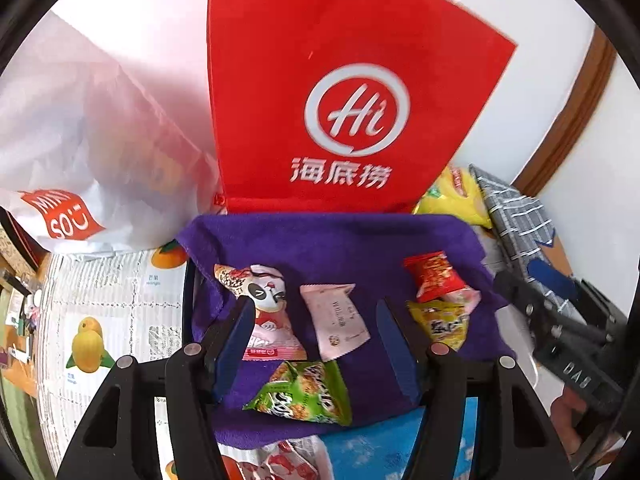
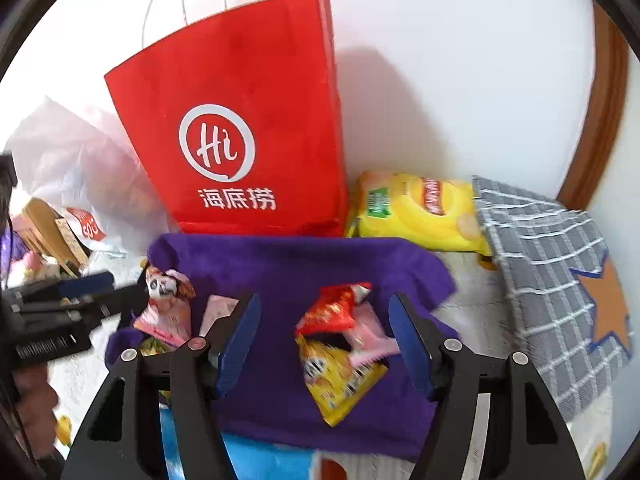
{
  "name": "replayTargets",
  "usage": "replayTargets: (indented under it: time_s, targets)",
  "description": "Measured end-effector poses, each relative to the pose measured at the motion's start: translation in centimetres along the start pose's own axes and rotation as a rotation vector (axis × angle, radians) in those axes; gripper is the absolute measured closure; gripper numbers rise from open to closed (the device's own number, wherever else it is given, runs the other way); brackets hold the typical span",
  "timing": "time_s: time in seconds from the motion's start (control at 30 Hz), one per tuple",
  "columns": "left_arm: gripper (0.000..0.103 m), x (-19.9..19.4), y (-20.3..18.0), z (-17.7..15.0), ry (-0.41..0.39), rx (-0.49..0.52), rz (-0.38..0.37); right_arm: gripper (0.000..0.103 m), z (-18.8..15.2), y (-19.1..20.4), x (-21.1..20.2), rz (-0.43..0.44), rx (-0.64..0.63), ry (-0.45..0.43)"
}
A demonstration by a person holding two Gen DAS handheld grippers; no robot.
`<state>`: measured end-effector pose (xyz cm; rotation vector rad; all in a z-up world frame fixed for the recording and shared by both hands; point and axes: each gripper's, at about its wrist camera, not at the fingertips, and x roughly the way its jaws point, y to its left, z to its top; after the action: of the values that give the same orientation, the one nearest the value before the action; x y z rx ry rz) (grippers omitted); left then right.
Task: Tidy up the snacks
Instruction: 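Withdraw both tools from the towel toward the snack pile, then grasp the large pink bag with yellow strip with the right tool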
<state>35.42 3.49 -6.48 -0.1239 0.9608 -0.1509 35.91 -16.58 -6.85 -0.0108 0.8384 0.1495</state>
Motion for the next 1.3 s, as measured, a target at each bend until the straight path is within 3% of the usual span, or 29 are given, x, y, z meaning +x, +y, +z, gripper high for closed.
replayTargets:
  time_s: [0.23, 0.37, 0.6, 0.8, 1.3]
  targets:
    - [0.042, -4.6, -0.7, -0.1, -0.068, 0.010, -0.046, 0.037, -2.5, -0.8, -5.2, -0.102, 0.027, -0.046]
    - [0.037, -7.9, -0.3, -0.6, -0.133, 0.013, -0.042, 0.039, -4.3, -1.3, -7.4, -0.077, 0.057, 0.001]
    - [0.030, -11.1, -0.1, -4.0, -0.149, 0.055, 0.009, 0.039, -8.0, 0.4, -10.1, -0.058, 0.031, -0.010]
    - [0.029, -12.2, 0.6, -7.9, -0.128, 0.066, 0.049, 0.039, -11.0, 2.0, -10.6, -0.021, 0.024, 0.020]
    - [0.029, -12.2, 5.1, -15.2, -0.073, -0.036, 0.095, 0.038, -16.5, 4.2, -10.6, 0.053, -0.020, 0.059]
